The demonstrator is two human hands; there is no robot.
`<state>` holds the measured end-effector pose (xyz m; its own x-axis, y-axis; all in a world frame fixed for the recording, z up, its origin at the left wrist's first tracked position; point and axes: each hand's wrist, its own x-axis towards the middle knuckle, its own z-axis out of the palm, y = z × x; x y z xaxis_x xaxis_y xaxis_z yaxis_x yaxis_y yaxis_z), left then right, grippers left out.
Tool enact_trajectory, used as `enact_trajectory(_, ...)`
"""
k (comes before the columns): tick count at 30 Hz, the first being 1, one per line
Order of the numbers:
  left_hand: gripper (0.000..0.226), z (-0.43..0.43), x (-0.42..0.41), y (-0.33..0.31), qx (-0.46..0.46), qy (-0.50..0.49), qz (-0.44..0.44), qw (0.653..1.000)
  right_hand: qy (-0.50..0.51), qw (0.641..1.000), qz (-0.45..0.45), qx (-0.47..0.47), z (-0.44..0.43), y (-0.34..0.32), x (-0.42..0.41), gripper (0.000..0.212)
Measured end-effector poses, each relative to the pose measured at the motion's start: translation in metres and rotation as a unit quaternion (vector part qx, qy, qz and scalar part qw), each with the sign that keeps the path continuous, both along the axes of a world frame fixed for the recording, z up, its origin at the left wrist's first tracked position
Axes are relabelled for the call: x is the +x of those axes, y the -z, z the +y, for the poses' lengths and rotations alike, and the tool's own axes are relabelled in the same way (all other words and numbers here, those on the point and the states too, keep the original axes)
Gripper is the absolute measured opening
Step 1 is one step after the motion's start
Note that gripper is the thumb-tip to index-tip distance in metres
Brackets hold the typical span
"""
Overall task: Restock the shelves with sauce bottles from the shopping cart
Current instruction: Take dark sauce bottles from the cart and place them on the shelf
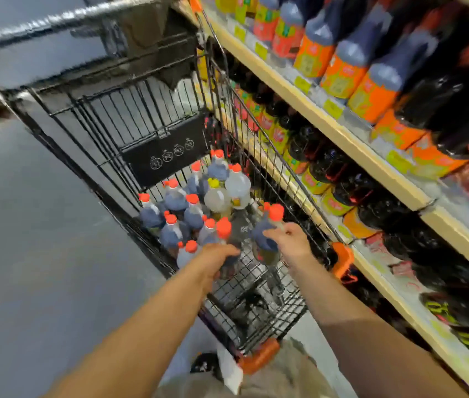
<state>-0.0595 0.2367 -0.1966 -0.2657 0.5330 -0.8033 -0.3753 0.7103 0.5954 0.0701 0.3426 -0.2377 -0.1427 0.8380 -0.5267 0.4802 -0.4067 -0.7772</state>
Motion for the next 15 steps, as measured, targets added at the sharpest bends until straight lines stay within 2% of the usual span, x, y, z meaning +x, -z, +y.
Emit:
enact_trajectory(5, 0.027, -0.034, -0.008, -0.047, 0.080, 0.122, 0.057, 0.988, 0.144, 0.982, 0.070, 0.100, -0.045, -0.043, 0.019, 0.036)
enact_trajectory(8, 0.032, -0.040, -0.001, -0.067, 0.138, 0.194, 0.113, 0.964, 0.196, 0.969, 0.094, 0.119, -0.073, -0.070, 0.038, 0.027)
enact_trajectory(10, 0.029, -0.043, 0.009, -0.080, 0.156, 0.226, 0.119, 0.954, 0.215, 0.963, 0.106, 0.124, -0.095, -0.085, 0.054, 0.021)
enact_trajectory(12, 0.021, -0.042, 0.023, -0.089, 0.165, 0.258, 0.114, 0.945, 0.242, 0.957, 0.095, 0.130, -0.115, -0.097, 0.075, 0.027)
enact_trajectory(15, 0.031, -0.046, 0.050, -0.094, 0.176, 0.327, 0.119, 0.921, 0.291, 0.945, 0.069, 0.130, -0.148, -0.109, 0.109, 0.033)
